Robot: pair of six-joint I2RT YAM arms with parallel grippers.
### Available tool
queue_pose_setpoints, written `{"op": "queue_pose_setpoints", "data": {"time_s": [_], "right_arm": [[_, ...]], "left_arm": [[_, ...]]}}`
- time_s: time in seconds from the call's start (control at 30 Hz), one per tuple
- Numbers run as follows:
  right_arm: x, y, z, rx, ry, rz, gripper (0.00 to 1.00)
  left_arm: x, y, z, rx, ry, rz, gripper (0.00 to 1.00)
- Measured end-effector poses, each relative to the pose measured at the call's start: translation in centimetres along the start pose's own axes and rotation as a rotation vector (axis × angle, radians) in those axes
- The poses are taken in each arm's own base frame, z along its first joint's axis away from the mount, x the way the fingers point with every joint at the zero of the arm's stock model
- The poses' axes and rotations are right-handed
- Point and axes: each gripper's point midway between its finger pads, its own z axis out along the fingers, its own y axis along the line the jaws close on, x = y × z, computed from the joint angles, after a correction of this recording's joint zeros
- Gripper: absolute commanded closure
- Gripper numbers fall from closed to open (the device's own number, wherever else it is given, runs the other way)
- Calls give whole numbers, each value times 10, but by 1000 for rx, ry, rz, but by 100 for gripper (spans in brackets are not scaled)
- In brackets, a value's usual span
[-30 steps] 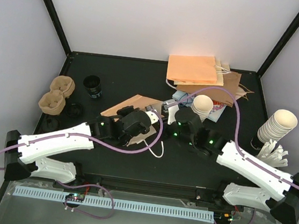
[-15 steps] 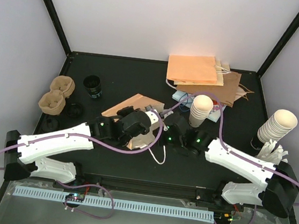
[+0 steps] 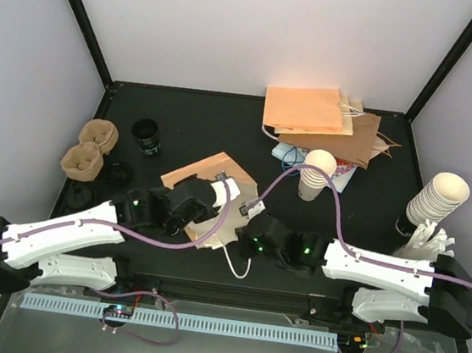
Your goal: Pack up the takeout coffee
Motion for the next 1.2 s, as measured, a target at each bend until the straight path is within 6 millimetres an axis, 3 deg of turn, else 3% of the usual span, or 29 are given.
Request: {"op": "queue_pose_setpoints", "data": {"time_s": [0.2,0.37,0.47,0.6,0.77,0.87,1.0,1.2], "right_arm": [[-1,4,-1,3,-38,-43,95],[-14,8,-15,-13,-76,-78,89],[-36,16,-36,-31,-133,-93,85],[-80,31,-80,-72,-248,-96,81],[-123,35,-140,-90,-381,-79,75],[-137,27,-171,-81,-450,-61,66],[-142,5,-206,-43,-536,-26,63],[-133,-35,-226,88,-584,39,59]], "left_arm": [[-2,-1,-16,58,-69,-59,92],[2,0,-18,52,-75,-87,93],[3,5,-19,30,-73,-122,93],[-4,16,-23,17,-81,-190,95],[-36,45,-32,22,-105,-330,97],[-56,58,-35,50,-105,-417,97],[-73,63,-30,100,-72,-537,96],[-66,44,-3,211,60,-711,99]]}}
